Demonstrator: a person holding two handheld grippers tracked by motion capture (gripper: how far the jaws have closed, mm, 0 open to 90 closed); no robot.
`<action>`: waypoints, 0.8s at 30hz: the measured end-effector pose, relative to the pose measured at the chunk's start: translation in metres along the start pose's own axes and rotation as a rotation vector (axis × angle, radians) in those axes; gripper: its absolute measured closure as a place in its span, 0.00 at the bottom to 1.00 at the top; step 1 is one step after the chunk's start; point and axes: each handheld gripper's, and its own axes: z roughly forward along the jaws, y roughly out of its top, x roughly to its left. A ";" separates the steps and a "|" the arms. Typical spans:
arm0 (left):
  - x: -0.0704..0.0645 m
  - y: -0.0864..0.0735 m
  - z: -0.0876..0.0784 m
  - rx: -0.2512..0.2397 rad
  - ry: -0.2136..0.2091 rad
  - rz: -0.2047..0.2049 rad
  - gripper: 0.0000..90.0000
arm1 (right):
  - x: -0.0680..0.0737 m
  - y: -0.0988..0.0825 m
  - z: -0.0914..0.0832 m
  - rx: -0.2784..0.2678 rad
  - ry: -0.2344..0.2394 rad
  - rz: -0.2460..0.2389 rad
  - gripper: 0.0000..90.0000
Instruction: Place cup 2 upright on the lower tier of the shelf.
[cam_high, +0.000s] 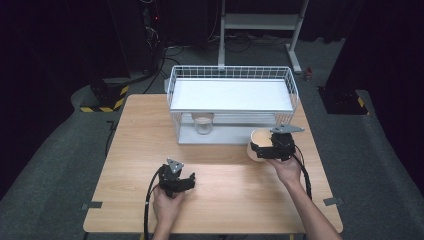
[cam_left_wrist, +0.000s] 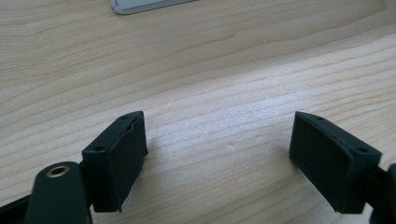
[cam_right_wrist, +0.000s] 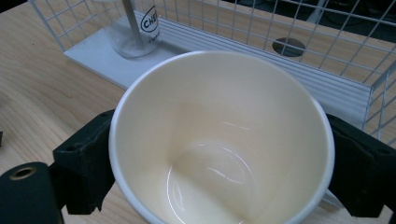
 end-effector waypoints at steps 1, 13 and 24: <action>0.000 0.000 0.000 0.000 0.000 0.000 0.21 | 0.000 0.001 0.001 -0.001 0.000 0.002 0.11; 0.000 0.000 0.000 -0.001 -0.001 -0.001 0.22 | 0.001 0.011 0.022 0.002 -0.016 0.015 0.11; 0.000 0.000 0.000 -0.002 -0.001 -0.002 0.22 | -0.003 0.012 0.041 -0.018 -0.050 0.036 0.11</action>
